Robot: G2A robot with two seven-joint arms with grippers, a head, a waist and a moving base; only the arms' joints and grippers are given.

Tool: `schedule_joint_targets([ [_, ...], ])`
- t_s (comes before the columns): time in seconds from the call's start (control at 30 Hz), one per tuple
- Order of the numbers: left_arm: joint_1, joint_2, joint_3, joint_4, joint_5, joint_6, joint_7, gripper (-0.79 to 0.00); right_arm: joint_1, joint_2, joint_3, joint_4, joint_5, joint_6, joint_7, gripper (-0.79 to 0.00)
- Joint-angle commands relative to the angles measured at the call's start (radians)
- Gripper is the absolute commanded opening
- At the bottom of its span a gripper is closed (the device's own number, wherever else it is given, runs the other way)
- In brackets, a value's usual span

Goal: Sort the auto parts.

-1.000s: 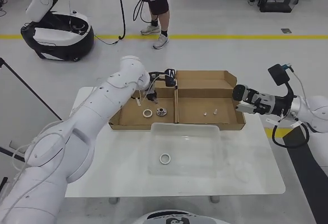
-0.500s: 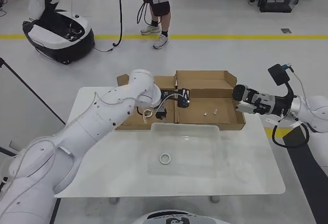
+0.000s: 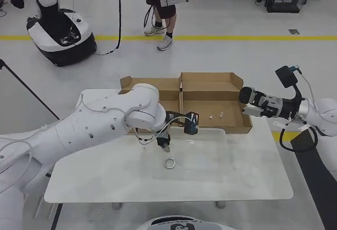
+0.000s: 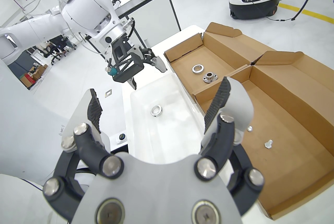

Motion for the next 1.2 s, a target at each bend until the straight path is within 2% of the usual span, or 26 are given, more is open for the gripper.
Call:
schedule_joint_targets([
  [0.0,0.014,0.012,-0.001,-0.014,0.006,0.002,-0.002,0.0,0.0,0.0,0.0,0.0,0.0,0.0,0.0,0.0],
  [0.13,0.039,0.025,-0.001,-0.033,0.015,0.002,-0.002,0.0,0.0,0.0,0.0,0.0,0.0,0.0,0.0,0.0],
  [0.3,0.065,0.021,-0.004,-0.037,0.024,-0.003,0.023,0.0,0.0,0.0,0.0,0.0,0.0,0.0,0.0,0.0],
  [0.53,0.088,-0.005,-0.002,-0.004,0.059,-0.005,0.056,0.0,0.0,0.0,0.0,0.0,0.0,0.0,0.0,0.0],
  [0.9,0.146,-0.052,-0.001,0.078,0.099,-0.032,0.033,0.0,0.0,0.0,0.0,0.0,0.0,0.0,0.0,0.0],
  [0.93,0.149,-0.055,-0.001,0.083,0.103,-0.032,0.033,-0.046,0.0,0.0,0.0,0.0,0.0,0.0,0.0,0.0],
  [1.17,0.164,-0.068,-0.001,0.11,0.131,-0.036,0.037,-0.175,0.0,0.0,0.0,0.0,0.0,0.0,0.0,0.0],
])
